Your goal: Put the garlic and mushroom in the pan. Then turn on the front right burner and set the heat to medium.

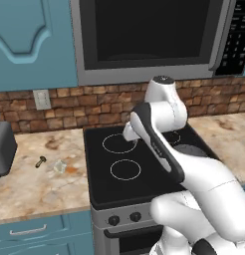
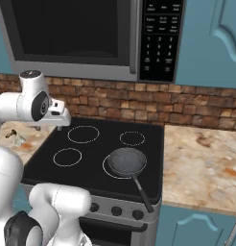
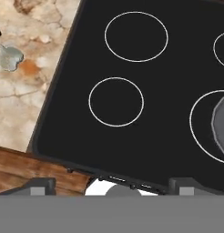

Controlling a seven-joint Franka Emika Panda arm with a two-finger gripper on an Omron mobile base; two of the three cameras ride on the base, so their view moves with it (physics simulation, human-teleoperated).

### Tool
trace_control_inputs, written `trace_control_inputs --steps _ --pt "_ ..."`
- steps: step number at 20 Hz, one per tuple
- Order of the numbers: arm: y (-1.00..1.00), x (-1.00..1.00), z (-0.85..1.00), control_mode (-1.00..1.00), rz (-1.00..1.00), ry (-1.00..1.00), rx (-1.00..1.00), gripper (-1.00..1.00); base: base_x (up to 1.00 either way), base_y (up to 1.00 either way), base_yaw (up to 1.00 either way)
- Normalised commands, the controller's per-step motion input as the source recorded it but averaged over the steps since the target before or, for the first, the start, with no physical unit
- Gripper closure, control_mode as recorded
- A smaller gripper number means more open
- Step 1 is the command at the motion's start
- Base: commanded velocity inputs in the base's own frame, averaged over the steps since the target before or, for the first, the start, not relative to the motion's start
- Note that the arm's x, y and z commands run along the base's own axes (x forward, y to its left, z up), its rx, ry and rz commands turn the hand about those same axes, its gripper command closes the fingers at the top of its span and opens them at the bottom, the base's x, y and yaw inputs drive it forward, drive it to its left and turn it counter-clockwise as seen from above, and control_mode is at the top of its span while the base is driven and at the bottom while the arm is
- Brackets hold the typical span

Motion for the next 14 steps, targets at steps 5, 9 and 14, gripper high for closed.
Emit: trace_control_inputs --steps 5,9,14 --pt "1.00 0.12 -0.20 -1.00 0.00 -0.10 0.00 -1.00 0.00 0.00 0.00" --pt "0.91 0.41 -0.22 -1.00 -0.02 -0.11 0.00 -1.00 0.00 0.00 0.00" --pt "0.60 0.71 -0.19 -1.00 -0.08 0.05 -0.01 -1.00 0.00 0.00 0.00"
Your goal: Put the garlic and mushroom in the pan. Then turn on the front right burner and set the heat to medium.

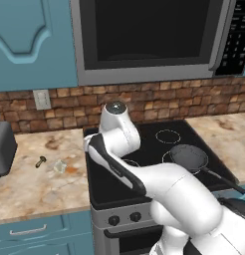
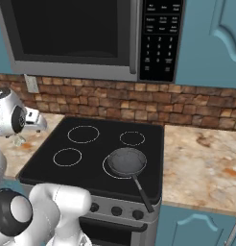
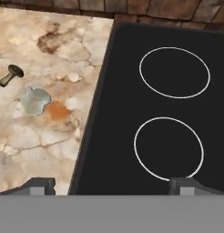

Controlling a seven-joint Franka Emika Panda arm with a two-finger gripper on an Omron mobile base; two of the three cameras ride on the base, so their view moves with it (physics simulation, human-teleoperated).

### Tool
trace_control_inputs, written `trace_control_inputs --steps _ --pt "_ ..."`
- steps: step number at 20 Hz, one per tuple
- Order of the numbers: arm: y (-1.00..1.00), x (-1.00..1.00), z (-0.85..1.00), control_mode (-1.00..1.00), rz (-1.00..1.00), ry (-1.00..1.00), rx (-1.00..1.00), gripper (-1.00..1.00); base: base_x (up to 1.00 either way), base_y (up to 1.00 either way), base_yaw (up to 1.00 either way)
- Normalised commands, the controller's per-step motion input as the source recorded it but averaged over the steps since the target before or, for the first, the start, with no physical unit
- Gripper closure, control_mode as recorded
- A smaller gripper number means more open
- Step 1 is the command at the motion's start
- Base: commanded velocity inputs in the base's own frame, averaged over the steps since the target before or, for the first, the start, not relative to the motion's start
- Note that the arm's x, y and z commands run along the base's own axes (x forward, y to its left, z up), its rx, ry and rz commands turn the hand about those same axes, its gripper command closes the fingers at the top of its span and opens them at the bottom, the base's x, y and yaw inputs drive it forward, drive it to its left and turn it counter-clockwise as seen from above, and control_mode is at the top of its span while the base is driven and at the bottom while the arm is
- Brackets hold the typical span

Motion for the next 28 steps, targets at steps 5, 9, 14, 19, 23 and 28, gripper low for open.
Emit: trace_control_inputs --steps 5,9,14,19,23,28 --pt "-0.02 0.11 0.00 -1.00 0.01 0.30 0.04 -1.00 0.00 0.00 0.00" --pt "-0.08 -0.02 -0.04 -1.00 0.10 0.25 0.05 -1.00 0.00 0.00 0.00" --pt "0.16 0.01 -0.43 -1.00 0.05 0.02 0.00 -1.00 0.00 0.00 0.00" --pt "0.62 0.16 -0.32 -1.00 0.00 0.00 0.00 -1.00 0.00 0.00 0.00" --pt "0.70 0.17 -0.07 -1.00 0.00 0.00 0.00 -1.00 0.00 0.00 0.00" --pt "0.57 0.10 -0.01 -1.00 0.00 -0.02 0.00 -1.00 0.00 0.00 0.00"
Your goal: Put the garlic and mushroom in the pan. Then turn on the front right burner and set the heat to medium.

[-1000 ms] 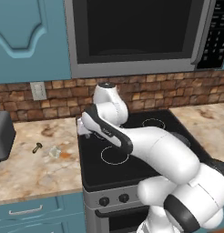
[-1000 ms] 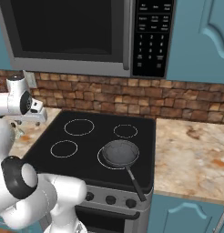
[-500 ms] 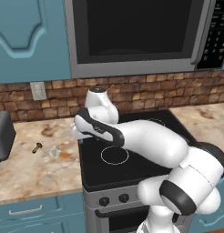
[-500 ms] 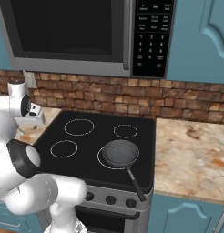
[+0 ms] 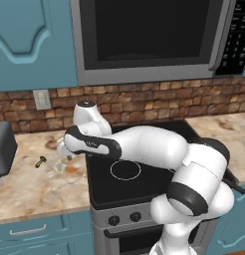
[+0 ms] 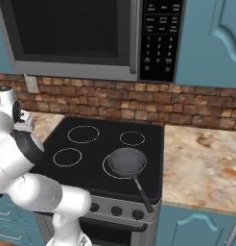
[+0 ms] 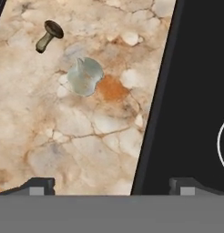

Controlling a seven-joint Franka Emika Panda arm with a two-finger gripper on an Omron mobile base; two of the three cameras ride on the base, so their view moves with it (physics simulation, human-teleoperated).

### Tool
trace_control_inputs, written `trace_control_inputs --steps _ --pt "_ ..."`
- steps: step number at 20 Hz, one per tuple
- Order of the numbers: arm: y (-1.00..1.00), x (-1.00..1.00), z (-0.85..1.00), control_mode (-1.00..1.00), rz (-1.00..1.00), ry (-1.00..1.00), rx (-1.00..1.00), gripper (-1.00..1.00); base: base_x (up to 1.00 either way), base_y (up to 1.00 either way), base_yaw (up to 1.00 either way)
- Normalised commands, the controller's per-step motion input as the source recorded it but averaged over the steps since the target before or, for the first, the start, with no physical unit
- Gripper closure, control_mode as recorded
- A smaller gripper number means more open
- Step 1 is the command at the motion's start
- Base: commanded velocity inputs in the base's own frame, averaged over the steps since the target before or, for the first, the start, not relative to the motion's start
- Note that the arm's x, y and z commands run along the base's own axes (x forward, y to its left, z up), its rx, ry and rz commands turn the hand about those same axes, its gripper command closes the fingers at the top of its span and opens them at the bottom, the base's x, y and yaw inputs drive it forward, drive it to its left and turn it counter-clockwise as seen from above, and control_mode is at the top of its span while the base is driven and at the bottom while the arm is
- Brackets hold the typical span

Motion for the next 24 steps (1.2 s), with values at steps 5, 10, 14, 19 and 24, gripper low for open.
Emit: trace_control_inputs --steps 5,10,14,19,24 --pt "0.27 -0.05 -0.13 -1.00 -0.02 -0.18 0.00 -1.00 0.00 0.00 0.00" --pt "0.00 -0.31 -0.44 -1.00 -0.08 -0.21 0.01 -1.00 0.00 0.00 0.00" --pt "0.13 -0.02 -0.07 -1.00 -0.08 -0.15 0.05 -1.00 0.00 0.00 0.00" --pt "0.11 0.00 0.00 -1.00 -0.05 0.01 0.11 -1.00 0.00 0.00 0.00" --pt "0.00 0.12 -0.06 -1.00 0.00 0.02 0.09 -1.00 0.00 0.00 0.00"
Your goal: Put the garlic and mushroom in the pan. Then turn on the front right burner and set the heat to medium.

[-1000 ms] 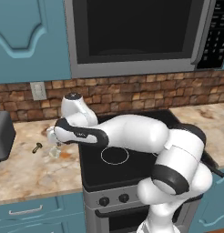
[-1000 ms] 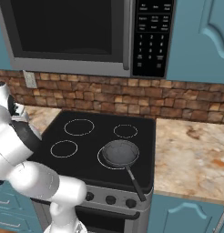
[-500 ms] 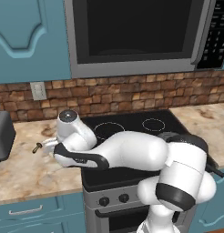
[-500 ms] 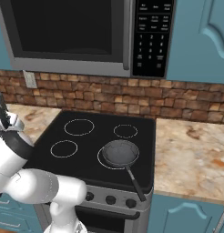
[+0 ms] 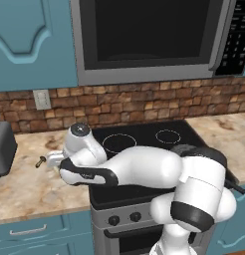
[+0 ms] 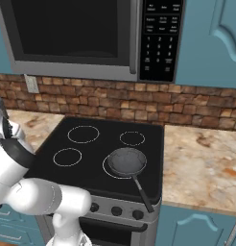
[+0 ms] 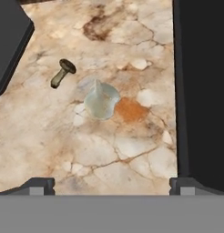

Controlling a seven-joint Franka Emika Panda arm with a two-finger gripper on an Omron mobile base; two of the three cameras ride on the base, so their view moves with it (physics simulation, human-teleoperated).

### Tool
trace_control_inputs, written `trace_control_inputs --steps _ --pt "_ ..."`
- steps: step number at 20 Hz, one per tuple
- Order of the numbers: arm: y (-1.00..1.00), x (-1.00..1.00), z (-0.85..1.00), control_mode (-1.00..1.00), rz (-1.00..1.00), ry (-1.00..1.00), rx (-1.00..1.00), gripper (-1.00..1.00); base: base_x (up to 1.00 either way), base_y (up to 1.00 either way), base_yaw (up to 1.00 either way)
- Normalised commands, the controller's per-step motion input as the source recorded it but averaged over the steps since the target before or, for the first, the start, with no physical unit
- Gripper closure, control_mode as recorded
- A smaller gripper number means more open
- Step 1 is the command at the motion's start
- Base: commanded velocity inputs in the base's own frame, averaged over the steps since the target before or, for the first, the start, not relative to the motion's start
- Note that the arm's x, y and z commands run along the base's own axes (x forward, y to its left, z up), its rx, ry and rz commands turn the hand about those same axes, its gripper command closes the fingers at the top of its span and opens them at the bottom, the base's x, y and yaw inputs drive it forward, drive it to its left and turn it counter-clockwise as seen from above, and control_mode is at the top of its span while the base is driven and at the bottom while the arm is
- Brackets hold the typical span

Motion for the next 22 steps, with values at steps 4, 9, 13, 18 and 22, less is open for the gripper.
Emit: trace_control_inputs --steps 4,9,13,18,22 --pt "0.00 0.27 -0.09 -1.00 0.00 0.00 0.02 -1.00 0.00 0.00 0.00" --pt "0.00 0.20 -0.02 -1.00 0.00 0.01 0.00 -1.00 0.00 0.00 0.00" --pt "0.03 0.12 -0.04 -1.00 0.00 0.05 0.00 -1.00 0.00 0.00 0.00" --pt "0.00 0.09 -0.17 -1.00 0.00 0.01 0.00 -1.00 0.00 0.00 0.00" --pt "0.07 0.06 -0.26 -1.00 0.00 0.00 0.00 -1.00 0.00 0.00 0.00"
